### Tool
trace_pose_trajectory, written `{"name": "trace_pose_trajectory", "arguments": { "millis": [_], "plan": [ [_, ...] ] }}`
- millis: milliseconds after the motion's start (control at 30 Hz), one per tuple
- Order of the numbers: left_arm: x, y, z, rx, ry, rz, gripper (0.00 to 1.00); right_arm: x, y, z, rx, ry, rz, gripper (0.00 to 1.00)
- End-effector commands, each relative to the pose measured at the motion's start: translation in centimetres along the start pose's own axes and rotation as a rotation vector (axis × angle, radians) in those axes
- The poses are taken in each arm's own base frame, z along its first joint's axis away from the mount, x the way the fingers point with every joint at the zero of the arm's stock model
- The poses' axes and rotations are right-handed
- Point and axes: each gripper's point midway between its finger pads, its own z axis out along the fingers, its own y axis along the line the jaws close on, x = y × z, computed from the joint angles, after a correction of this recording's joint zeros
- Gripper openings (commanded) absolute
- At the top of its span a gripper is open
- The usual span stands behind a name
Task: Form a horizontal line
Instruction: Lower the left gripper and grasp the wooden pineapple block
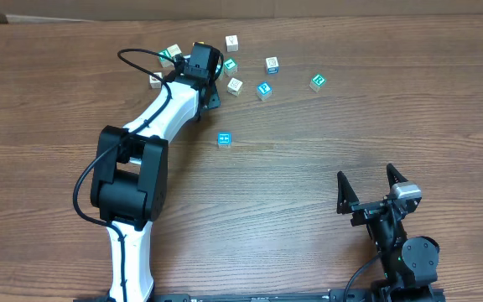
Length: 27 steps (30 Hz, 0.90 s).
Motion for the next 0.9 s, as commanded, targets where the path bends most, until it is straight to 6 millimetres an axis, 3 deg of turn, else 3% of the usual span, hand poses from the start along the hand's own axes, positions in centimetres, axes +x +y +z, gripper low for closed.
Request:
{"name": "trace_pose_trajectory", "arguments": {
  "millis": [0,67,233,433,667,767,867],
  "plan": [
    [0.0,0.4,0.4,-0.016,-0.023,-0.005,0.42,0.3,-0.1,0.0,0.008,0.0,0.004,1.0],
    [-0.3,0.3,0.4,-0.01,-0.034,-0.01,0.35,0.3,-0.1,0.0,0.008,0.0,0.004,1.0],
    [-0.6,0.0,0.4,0.002,-0.046,-0.013,0.34,0.3,-0.1,0.0,0.008,0.0,0.004,1.0],
    [-0.6,0.0,0.4,0.002,-0.047,0.009,0.4,0.3,-0.1,0.0,0.008,0.0,0.004,1.0],
    [-0.8,-0.1,0.3,0.006,-0.054,0.007,0.29,0.3,-0.1,0.0,0.008,0.0,0.004,1.0],
    [-1.5,-0.4,-0.4,0.013,-0.065,0.02,0.31,0.3,-0.1,0.0,0.008,0.0,0.004,1.0],
    [-2.6,-1.3,-3.1,0.045,-0.082,0.027,0.3,0.3,-0.1,0.0,0.008,0.0,0.004,1.0]
  ]
}}
